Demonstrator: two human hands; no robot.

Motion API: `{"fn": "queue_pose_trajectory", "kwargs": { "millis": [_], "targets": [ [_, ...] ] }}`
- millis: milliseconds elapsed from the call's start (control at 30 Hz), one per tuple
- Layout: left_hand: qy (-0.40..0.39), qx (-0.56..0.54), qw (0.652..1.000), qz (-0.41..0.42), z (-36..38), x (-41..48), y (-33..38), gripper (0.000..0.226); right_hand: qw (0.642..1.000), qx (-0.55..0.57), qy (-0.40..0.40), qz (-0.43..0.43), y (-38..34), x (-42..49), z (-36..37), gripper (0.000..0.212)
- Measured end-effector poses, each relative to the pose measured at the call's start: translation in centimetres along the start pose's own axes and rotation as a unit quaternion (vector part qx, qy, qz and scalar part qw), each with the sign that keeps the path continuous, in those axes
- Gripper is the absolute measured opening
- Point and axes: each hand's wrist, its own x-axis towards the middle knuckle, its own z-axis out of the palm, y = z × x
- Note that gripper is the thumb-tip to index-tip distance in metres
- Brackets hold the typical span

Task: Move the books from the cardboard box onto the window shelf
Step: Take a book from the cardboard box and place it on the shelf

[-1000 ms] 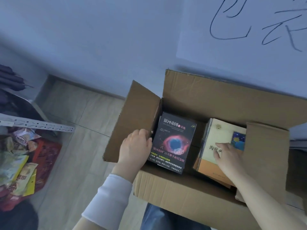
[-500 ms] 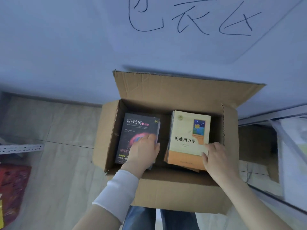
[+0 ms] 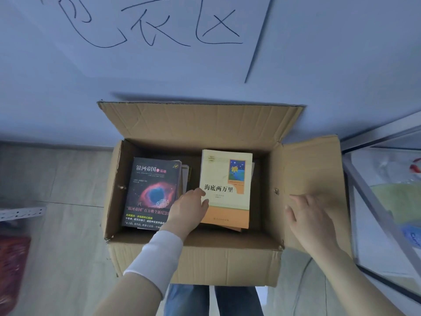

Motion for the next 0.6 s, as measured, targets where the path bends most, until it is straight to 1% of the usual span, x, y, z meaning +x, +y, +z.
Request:
{"fn": "queue_pose_trajectory", "kwargs": {
  "millis": [167,267,333,367,433,467,533,600],
  "targets": [
    [-0.002,-0.007,1.0,-0.007,0.8,2.7,-0.9,0.038,0.996,0.091,0.006,0.022,0.0,2.1,2.4,0.033],
    [0.003,-0.023,1.0,-0.017,1.6,5.7,-1.2,0.042,0.989,0.148,-0.016,0.003,-1.5,3.8,5.0,0.035],
    [-0.003,-0.064,0.997,-0.035,2.2,8.6,-1.4,0.049,0.981,0.188,-0.053,-0.003,-2.8,5.0,7.6,0.038],
    [-0.008,-0.094,0.994,-0.046,2.5,10.1,-1.6,0.053,0.975,0.209,-0.076,0.007,-3.4,5.5,9.0,0.04],
    [-0.015,-0.17,0.983,-0.069,3.1,13.0,-1.9,0.062,0.96,0.246,-0.12,0.062,-4.1,6.6,11.6,0.049],
    [-0.014,-0.214,0.973,-0.081,3.3,14.2,-2.0,0.065,0.944,0.279,-0.14,0.105,-4.3,7.1,12.6,0.053],
    [-0.012,-0.294,0.95,-0.107,3.4,16.1,-2.2,0.066,0.892,0.369,-0.175,0.193,-4.4,7.8,14.2,0.058],
    [-0.008,-0.335,0.936,-0.108,3.2,17.3,-2.2,0.064,0.839,0.439,-0.21,0.244,-4.4,7.7,15.0,0.053]
  ]
}}
